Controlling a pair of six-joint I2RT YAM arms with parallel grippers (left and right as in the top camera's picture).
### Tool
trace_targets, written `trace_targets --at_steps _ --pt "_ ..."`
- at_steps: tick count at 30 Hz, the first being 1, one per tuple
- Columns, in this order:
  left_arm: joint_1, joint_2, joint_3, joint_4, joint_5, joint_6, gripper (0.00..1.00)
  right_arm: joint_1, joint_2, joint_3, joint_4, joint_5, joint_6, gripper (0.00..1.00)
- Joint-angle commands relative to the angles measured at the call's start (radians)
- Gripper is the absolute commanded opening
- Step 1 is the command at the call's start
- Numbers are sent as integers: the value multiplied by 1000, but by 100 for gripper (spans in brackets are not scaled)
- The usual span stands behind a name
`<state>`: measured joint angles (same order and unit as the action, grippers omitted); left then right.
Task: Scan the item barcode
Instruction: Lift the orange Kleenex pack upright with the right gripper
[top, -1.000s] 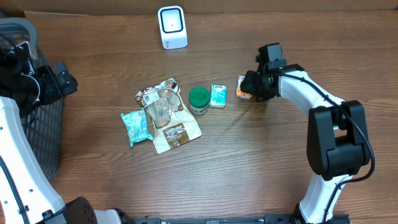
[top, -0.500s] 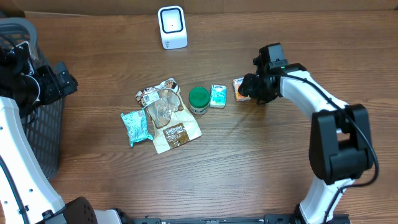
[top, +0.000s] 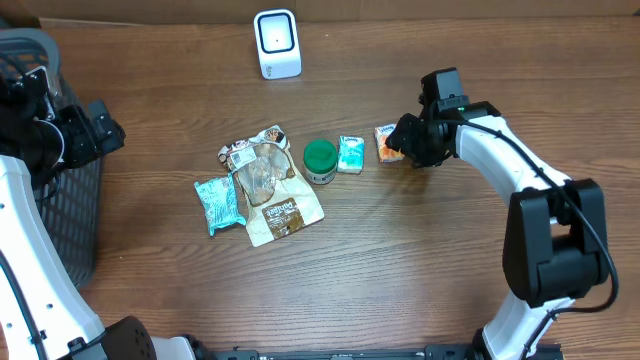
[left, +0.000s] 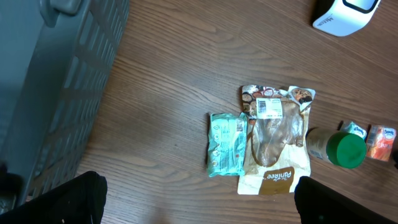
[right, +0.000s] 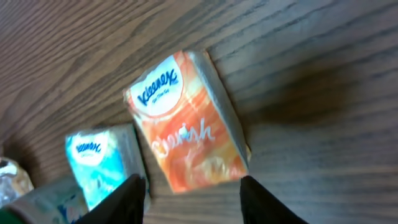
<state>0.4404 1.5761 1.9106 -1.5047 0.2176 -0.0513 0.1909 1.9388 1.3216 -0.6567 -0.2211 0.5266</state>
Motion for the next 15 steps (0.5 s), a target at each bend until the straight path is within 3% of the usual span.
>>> trace_targets --at_steps 1,5,8,15 --pt "-1 8 22 -3 15 15 100 -8 35 -13 29 3 10 43" --pt "-1 8 22 -3 15 15 100 -30 57 -13 46 2 -24 41" --pt "-1 8 22 -3 15 14 100 -36 71 -13 42 3 -92 52" --pt "-1 8 22 -3 15 15 100 -36 72 -13 50 -56 -218 57"
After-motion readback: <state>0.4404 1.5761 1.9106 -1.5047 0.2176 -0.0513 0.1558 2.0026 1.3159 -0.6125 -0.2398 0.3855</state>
